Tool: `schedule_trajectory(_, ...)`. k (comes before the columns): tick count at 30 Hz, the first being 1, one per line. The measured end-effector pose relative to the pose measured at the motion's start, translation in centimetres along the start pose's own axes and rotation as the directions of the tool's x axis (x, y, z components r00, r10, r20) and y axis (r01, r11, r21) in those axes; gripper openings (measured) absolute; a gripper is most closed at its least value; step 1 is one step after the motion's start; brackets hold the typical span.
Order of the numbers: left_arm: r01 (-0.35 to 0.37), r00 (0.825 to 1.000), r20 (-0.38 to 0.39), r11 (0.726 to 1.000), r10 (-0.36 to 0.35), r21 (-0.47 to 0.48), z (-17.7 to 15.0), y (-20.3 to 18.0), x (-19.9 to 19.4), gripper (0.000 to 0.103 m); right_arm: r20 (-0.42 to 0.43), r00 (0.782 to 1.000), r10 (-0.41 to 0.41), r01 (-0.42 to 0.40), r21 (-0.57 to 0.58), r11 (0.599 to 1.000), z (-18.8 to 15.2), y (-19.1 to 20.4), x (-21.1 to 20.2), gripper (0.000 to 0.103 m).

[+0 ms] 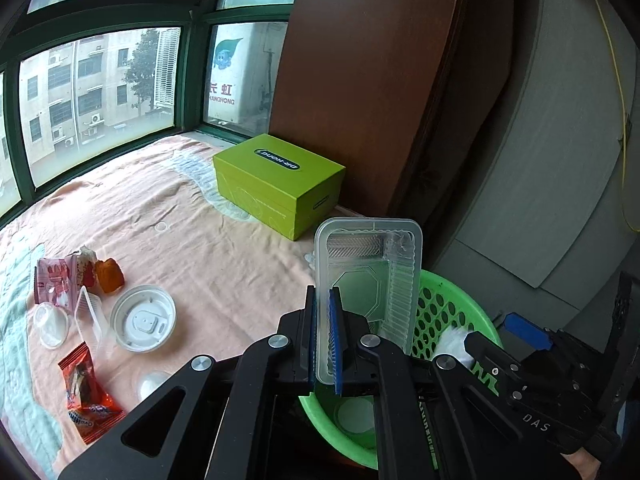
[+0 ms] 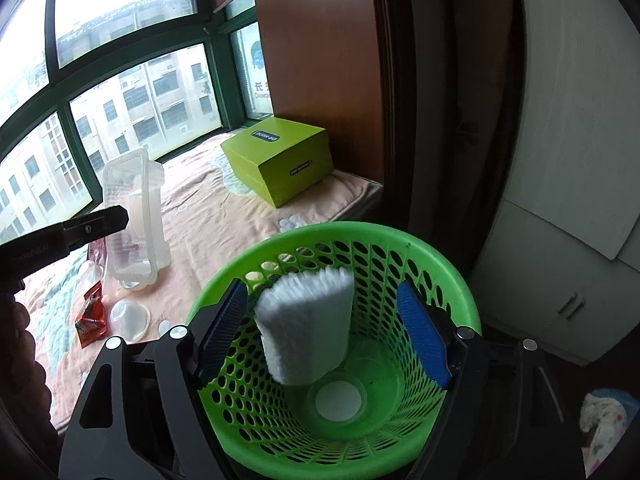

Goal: Collect trash
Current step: 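Carry the box and foam block to the green basket and open both tools over it, then grasp the orange snack wrapper with the left tool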

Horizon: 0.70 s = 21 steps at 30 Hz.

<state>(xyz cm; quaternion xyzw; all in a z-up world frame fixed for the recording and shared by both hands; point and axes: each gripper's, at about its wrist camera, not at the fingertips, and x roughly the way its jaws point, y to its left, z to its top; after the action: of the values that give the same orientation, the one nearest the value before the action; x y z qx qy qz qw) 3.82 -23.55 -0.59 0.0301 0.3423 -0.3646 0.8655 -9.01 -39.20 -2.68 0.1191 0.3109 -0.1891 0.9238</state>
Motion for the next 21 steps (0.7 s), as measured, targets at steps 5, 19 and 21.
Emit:
schedule_trajectory(5, 0.015, 0.999, -0.032, 1.000, -0.014, 0.018, -0.5, -1.0, 1.1, 0.006, 0.014, 1.000, -0.014, 0.013, 0.021, 1.000, 0.1, -1.3, -0.7, 0.078)
schedule_trajectory(19, 0.077, 0.990, -0.122, 0.996, -0.071, 0.048, -2.3, -3.9, 3.6, 0.021, 0.051, 0.998, -0.040, 0.037, 0.065, 0.997, 0.3, -3.0, -2.0, 0.079)
schedule_trajectory(21, 0.076, 0.990, -0.125, 0.996, -0.069, 0.051, -2.5, -4.0, 3.7, 0.034, 0.052, 0.998, -0.036, 0.032, 0.068, 0.997, 0.2, -3.0, -2.1, 0.079)
